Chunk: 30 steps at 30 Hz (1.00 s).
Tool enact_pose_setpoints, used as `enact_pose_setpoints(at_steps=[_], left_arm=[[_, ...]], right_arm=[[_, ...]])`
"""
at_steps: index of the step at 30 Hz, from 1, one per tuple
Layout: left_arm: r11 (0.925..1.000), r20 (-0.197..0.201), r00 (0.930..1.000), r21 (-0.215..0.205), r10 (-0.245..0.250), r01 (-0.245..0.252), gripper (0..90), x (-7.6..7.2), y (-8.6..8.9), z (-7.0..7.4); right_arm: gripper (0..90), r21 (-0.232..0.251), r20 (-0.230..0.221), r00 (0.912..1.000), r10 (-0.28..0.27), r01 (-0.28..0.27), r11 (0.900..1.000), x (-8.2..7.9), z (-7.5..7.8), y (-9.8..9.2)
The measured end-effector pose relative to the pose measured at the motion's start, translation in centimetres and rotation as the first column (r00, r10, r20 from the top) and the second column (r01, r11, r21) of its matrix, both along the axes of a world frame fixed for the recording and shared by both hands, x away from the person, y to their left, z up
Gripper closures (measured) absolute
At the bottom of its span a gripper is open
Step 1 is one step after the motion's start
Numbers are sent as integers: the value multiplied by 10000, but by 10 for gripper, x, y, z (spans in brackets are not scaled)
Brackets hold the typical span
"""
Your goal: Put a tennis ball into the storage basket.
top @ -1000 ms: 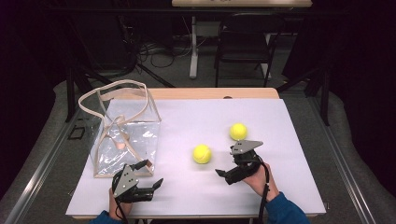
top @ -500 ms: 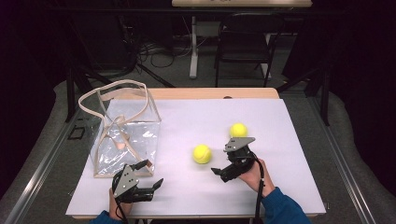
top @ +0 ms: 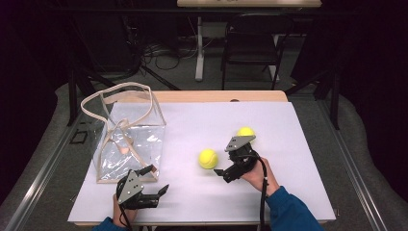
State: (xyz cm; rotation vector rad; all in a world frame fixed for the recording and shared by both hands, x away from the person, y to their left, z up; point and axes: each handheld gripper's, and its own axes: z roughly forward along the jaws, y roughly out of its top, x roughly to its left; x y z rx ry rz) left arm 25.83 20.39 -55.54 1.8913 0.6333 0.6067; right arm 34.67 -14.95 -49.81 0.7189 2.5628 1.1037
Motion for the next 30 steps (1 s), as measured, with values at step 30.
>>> enact_pose_setpoints(at_steps=[30], left_arm=[[9999,18,9999,113,-117,117,159,0,0,1]], right_arm=[[0,-1014,-589,9966,570,-627,9929,26,1,34]])
